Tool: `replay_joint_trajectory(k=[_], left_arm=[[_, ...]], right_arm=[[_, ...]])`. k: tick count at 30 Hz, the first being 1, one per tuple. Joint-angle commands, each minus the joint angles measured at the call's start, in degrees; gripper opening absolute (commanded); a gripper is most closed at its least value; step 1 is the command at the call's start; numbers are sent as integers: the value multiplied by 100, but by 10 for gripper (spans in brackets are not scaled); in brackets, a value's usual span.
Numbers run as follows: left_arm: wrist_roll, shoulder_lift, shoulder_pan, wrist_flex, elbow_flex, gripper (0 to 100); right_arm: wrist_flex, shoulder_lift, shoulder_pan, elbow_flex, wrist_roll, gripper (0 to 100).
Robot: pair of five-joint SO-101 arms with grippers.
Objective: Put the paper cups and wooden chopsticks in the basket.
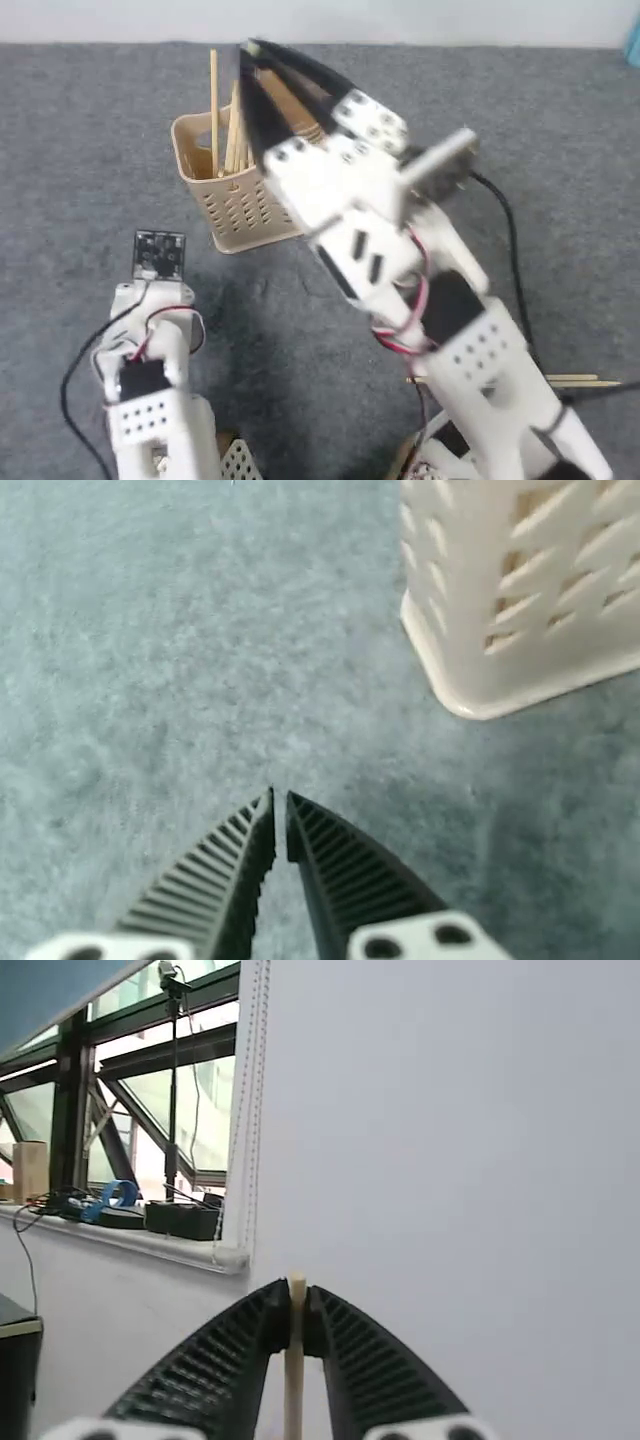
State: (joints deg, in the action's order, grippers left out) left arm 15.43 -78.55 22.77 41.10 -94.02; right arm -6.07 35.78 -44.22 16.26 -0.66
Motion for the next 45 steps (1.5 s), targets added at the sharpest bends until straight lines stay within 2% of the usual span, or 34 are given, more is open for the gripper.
replay_joint_trajectory(k=[1, 3, 4, 8, 15, 18, 23, 30, 35, 41, 45], left_arm=[[88, -1952, -79, 985, -295, 15], [105, -2620, -97, 1741, -242, 15], [123, -2708, -149, 1873, -242, 16], [132, -2418, -273, 1618, -251, 16], [132, -2418, -299, 1609, -251, 15], [132, -2418, -299, 1609, -259, 15], [132, -2418, -299, 1609, -259, 15], [132, -2418, -281, 1609, -259, 15], [132, -2418, -281, 1609, -259, 14], [132, -2418, -308, 1618, -259, 14], [123, -2418, -308, 1635, -259, 14]], right_arm=[[92, -655, -338, -1160, 18, 9], [-13, -1112, -382, -1538, 18, 9], [-171, -1332, -382, -1705, 18, 9], [-743, -2114, -251, -2084, 26, 9], [-866, -2932, 75, -2084, 53, 9], [-1534, -3108, 75, -2110, 62, 32], [-2440, -2932, 4, -2127, 70, 217], [-3521, -1701, 13, -2127, 466, 235], [-5015, -374, 31, -2127, 633, 235], [-7688, 1015, 207, -2022, 580, 234], [-9147, 1130, 725, -1477, 53, 234]])
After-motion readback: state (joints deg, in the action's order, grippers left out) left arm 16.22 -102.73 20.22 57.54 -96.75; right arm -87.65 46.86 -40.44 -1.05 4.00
